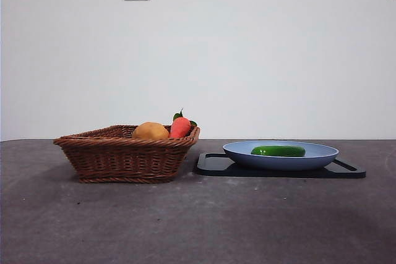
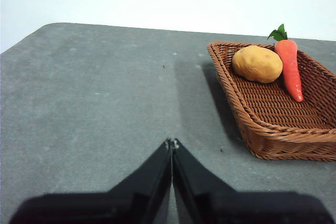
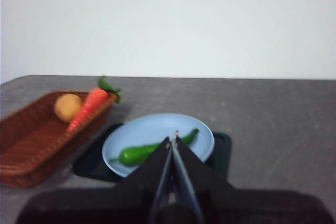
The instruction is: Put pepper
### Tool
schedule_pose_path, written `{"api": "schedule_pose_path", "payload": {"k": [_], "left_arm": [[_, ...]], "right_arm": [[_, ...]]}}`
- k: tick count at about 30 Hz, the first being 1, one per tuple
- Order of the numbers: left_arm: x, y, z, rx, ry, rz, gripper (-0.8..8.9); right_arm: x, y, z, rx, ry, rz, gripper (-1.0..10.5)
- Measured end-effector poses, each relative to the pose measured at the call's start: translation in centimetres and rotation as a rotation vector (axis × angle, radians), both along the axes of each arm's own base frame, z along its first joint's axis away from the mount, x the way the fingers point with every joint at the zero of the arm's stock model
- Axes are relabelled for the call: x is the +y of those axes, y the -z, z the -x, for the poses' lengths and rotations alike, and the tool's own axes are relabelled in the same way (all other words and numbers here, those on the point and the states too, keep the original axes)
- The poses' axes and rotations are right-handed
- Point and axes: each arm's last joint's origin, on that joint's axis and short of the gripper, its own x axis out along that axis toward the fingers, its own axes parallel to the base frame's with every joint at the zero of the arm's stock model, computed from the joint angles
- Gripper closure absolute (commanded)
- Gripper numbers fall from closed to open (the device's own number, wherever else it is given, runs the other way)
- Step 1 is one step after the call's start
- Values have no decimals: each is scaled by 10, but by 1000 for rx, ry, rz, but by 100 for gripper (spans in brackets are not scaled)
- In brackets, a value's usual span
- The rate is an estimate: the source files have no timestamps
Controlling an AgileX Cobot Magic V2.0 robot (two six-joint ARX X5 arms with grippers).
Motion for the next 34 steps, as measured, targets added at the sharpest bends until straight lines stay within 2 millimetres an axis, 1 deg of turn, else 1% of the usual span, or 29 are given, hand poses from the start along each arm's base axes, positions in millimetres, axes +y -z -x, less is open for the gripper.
{"api": "schedule_pose_path", "payload": {"k": [3,6,10,15,19,34], "left_arm": [[0,0,0,0,0,0,805],[0,0,0,0,0,0,805],[0,0,0,0,0,0,805],[0,0,0,0,0,0,805],[0,0,0,-1,0,0,805],[0,0,0,0,0,0,805]], "right_arm": [[0,18,-2,21,3,-9,936],[0,31,-3,43,3,-15,936],[0,42,-5,73,4,-25,936],[0,46,-5,99,4,-28,936],[0,52,-5,152,5,-25,936],[0,54,-6,200,12,-85,936]]}}
